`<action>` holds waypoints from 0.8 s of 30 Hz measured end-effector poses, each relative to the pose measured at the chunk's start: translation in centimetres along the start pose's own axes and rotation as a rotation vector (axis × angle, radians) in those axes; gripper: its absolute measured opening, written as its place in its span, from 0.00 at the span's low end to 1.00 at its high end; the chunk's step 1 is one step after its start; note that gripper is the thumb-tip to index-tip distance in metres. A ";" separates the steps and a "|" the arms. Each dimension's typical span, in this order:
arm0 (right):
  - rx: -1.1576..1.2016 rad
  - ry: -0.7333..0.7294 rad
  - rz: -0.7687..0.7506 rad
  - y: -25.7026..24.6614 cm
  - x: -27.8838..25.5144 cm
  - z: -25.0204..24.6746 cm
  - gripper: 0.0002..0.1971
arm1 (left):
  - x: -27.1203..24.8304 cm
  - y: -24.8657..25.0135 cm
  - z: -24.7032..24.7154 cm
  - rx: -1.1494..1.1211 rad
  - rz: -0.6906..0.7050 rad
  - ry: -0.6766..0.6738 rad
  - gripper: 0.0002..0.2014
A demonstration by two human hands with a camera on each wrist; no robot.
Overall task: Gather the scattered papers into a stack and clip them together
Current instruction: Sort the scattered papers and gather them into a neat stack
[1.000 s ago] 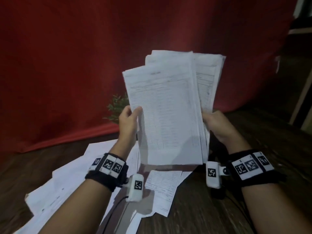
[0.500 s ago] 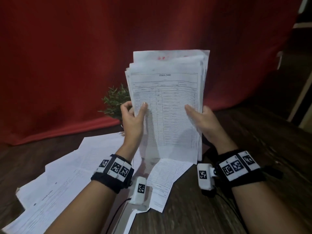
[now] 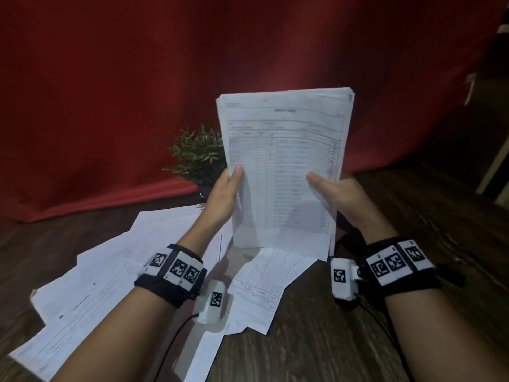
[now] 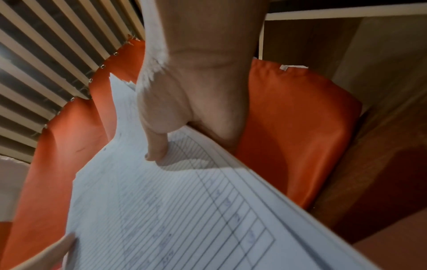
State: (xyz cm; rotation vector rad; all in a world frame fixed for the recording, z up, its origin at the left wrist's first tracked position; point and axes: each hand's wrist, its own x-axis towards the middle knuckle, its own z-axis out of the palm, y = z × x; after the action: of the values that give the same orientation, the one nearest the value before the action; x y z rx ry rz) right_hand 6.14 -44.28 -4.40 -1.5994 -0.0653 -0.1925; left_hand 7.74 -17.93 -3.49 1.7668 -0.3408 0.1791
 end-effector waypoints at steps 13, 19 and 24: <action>-0.022 0.308 -0.069 -2.6 0.5 -4.2 0.25 | -10.1 -1.6 -8.6 1.300 -0.389 -0.960 0.29; 0.028 0.367 -0.156 -4.0 -0.9 -4.7 0.30 | -10.2 -1.6 -8.6 1.170 -0.330 -0.905 0.20; 0.039 0.351 -0.127 -2.8 1.0 -6.6 0.44 | -8.3 0.3 -8.0 1.166 -0.144 -0.626 0.08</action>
State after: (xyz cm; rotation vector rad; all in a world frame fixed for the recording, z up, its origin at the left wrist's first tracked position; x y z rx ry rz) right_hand 6.13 -50.81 -1.26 -1.5024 0.1003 -0.5642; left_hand 0.29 -9.13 -3.90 2.9877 -0.6240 -0.3787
